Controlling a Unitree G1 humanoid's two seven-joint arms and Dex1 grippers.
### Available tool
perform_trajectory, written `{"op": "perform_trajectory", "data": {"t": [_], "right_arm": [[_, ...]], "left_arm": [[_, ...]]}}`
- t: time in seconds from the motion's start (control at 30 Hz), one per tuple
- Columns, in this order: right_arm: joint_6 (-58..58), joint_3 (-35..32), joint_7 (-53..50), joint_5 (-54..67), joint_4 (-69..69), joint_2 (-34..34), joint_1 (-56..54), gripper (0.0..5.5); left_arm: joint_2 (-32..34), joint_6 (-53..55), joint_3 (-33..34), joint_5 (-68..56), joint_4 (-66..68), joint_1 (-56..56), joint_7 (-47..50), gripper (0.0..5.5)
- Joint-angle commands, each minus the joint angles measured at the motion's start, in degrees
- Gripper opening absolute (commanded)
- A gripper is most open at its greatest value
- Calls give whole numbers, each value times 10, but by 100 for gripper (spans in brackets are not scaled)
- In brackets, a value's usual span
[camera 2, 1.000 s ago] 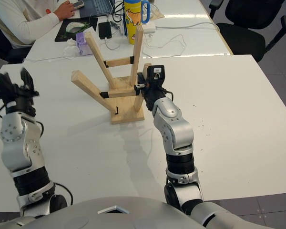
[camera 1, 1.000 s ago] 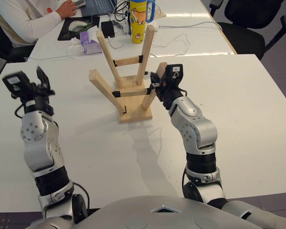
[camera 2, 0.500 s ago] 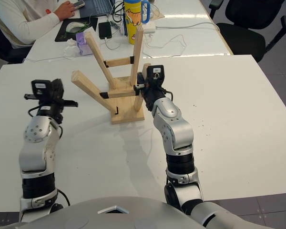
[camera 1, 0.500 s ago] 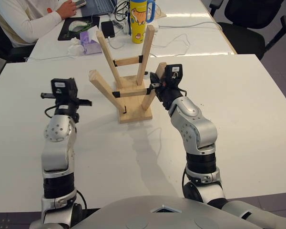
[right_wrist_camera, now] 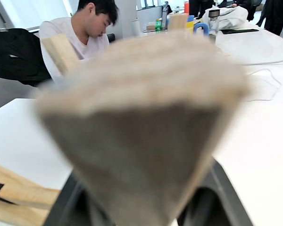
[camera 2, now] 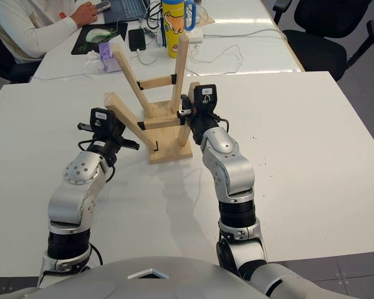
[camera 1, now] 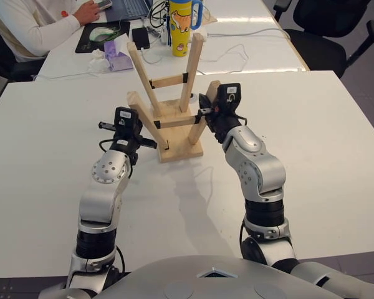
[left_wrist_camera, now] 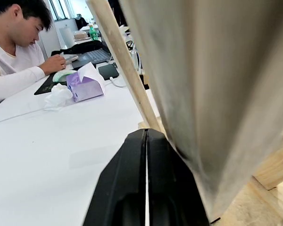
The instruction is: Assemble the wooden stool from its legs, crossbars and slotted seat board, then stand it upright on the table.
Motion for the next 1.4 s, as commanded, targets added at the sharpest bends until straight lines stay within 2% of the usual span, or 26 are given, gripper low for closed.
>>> {"op": "perform_trajectory", "data": {"t": [0.03,0.3,0.4,0.6,0.7,0.9,1.1,1.2,1.3,1.4], "right_arm": [[5,4,7,7,2,4,-6,125],[4,1,4,4,3,4,-5,125],[5,2,3,4,3,5,-5,112],[7,6,3,2,6,6,-4,103],[7,7,4,1,7,6,-3,103],[6,5,2,0,6,2,0,103],[4,5,4,0,10,-1,-1,103],[3,5,5,0,11,-1,-3,103],[1,6,6,0,12,-2,-3,103],[2,7,7,0,12,-2,-4,103]], "left_arm": [[-3,-14,37,4,15,-3,21,2],[16,-43,94,35,37,4,61,2],[12,-43,58,24,11,-18,33,0],[-4,24,-28,-10,-48,-62,-24,0],[2,41,-37,-2,-40,-48,-26,0],[21,25,9,15,10,-16,-7,0],[18,-32,104,7,22,-58,37,0],[-4,-59,149,-65,-28,-131,27,0],[-36,-7,198,-190,-87,-231,38,0],[-50,58,263,-318,-115,-326,90,0]]}}
